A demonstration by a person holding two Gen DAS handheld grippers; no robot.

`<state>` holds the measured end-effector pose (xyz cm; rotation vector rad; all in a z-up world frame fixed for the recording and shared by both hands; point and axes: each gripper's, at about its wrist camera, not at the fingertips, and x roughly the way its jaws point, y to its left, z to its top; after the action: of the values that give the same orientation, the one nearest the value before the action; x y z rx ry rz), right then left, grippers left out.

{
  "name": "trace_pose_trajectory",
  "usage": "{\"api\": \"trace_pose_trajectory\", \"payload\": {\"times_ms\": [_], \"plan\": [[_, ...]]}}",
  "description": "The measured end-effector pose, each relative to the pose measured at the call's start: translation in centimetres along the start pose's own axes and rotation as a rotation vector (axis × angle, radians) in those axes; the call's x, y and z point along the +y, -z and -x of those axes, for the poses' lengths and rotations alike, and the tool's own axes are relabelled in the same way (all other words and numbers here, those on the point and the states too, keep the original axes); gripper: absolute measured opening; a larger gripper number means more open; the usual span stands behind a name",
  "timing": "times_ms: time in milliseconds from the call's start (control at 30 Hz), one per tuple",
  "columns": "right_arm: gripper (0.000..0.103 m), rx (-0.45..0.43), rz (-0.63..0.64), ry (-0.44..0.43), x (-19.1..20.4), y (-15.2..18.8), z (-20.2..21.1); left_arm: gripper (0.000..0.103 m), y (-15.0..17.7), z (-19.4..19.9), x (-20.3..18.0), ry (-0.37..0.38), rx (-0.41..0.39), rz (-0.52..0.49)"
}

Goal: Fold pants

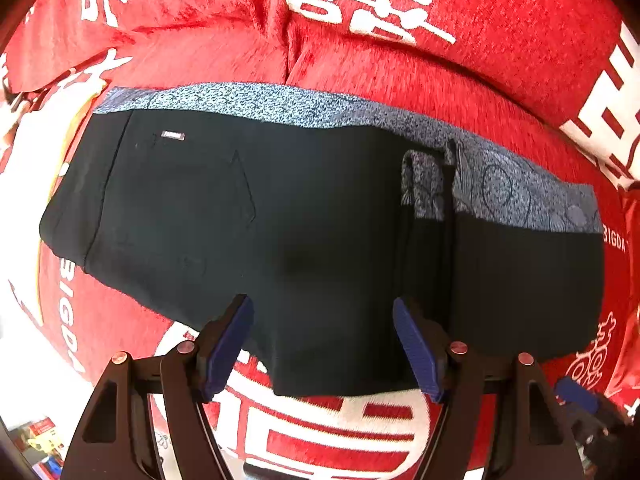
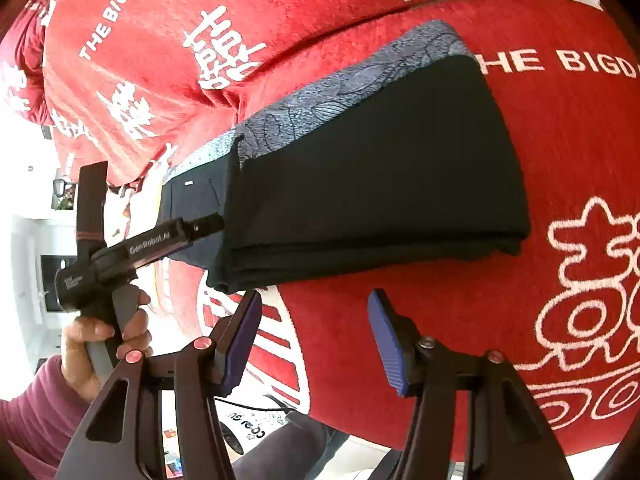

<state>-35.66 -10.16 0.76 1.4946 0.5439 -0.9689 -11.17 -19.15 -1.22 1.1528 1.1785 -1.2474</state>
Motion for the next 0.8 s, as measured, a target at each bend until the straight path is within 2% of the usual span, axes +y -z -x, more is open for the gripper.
{"api": "trace_pose_trajectory", "payload": {"times_ms": [367, 567, 667, 800], "plan": [[0.060, -0.001, -0.018, 0.034, 3.9, 0.5, -2.2, 0.074, -0.2, 0.4, 2.8, 0.026, 0.011, -0.065], [0.066, 0.012, 0.002, 0.101, 7.9, 0.7, -5.1, 0.074, -1.0, 0.3, 6.3, 0.051, 0.020, -0.067], [0.068, 0.033, 0.057, 0.141, 10.4, 0.5, -6.8, 0.074, -1.0, 0.1, 9.0, 0.055, 0.020, -0.045], [0.072, 0.070, 0.133, 0.207, 13.5, 0.2, -9.4, 0.074, -0.9, -0.4, 13.3, 0.103, 0.039, 0.055]]}}
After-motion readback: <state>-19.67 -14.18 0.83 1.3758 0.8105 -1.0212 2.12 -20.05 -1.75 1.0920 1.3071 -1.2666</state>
